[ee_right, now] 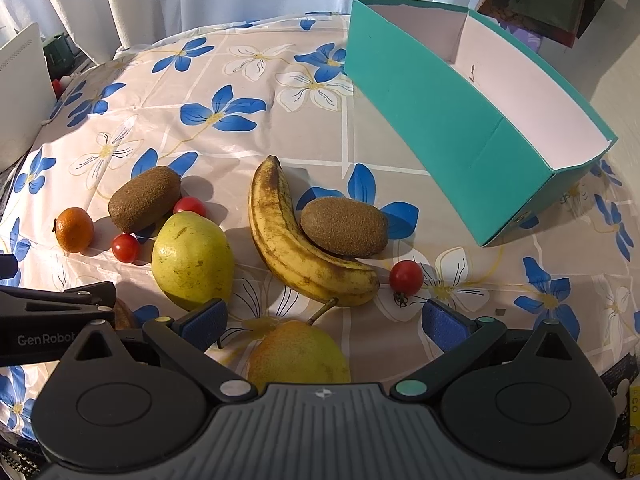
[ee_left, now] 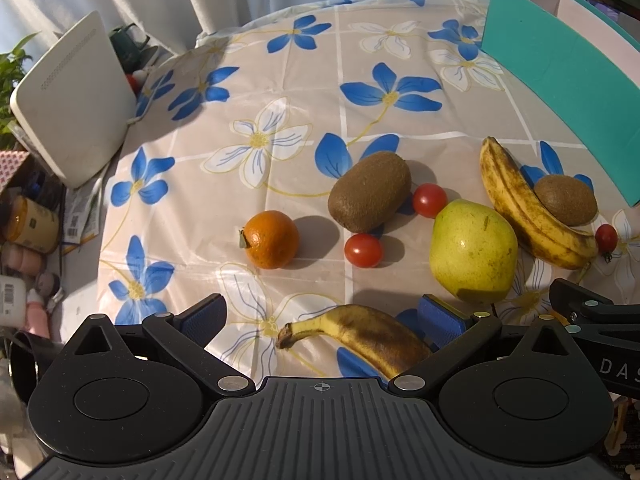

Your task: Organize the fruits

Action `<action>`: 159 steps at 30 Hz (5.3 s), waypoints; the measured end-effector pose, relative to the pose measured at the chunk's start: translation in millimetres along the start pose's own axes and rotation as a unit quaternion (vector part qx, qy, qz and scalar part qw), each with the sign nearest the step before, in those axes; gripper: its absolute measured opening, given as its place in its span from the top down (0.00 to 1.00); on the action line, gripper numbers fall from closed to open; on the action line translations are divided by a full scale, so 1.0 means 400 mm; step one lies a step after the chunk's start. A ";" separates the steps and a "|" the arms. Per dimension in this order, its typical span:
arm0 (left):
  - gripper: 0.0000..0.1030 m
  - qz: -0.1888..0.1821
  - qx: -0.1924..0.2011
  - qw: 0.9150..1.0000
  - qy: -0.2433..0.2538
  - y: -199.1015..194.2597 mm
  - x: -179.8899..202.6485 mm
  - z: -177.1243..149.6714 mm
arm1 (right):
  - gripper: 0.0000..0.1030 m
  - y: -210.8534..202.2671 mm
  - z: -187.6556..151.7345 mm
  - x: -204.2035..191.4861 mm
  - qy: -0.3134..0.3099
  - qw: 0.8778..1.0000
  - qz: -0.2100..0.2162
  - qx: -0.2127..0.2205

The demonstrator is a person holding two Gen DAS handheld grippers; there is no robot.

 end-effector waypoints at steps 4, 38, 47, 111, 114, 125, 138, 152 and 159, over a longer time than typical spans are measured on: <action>0.00 0.000 0.000 1.000 0.000 0.001 0.000 -0.001 | 0.00 0.000 -0.002 0.002 0.000 1.000 0.000 0.000; 0.00 -0.003 -0.009 1.000 -0.004 -0.006 0.012 -0.017 | 0.00 -0.009 -0.003 0.013 0.003 1.000 0.006 0.003; 0.00 -0.004 -0.014 1.000 -0.009 -0.004 0.012 -0.019 | 0.00 -0.010 -0.005 0.025 0.007 1.000 0.018 0.009; 0.54 -0.044 -0.169 0.977 -0.118 0.104 0.091 -0.053 | 0.00 0.038 -0.039 0.148 0.079 0.993 0.092 0.017; 0.61 -0.055 -0.161 0.980 -0.107 0.097 0.090 -0.058 | 0.00 0.038 -0.040 0.149 0.078 0.993 0.091 0.018; 0.63 -0.076 -0.110 0.986 -0.102 0.025 0.059 -0.036 | 0.03 -0.023 -0.073 0.086 -0.006 0.992 0.121 0.046; 0.63 -0.103 -0.078 0.987 -0.099 -0.023 0.026 -0.015 | 0.30 0.030 -0.099 0.000 -0.014 0.986 0.166 -0.007; 0.63 -0.104 -0.035 0.992 -0.064 -0.091 0.051 0.064 | 0.38 0.034 -0.096 0.015 -0.013 0.989 0.147 0.024; 0.63 -0.131 0.004 0.991 -0.010 -0.155 0.160 0.153 | 0.38 -0.049 -0.045 0.083 0.016 0.988 0.130 0.079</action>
Point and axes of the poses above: each gripper's, at about its wrist camera, not at the fingertips, and y roughly the way its jaws point, x to its right, z to its top, the point moved 8 cm from there along y, roughly the way its jaws point, and after that the axes turned 3 degrees about -y, right-handed, at the moved point
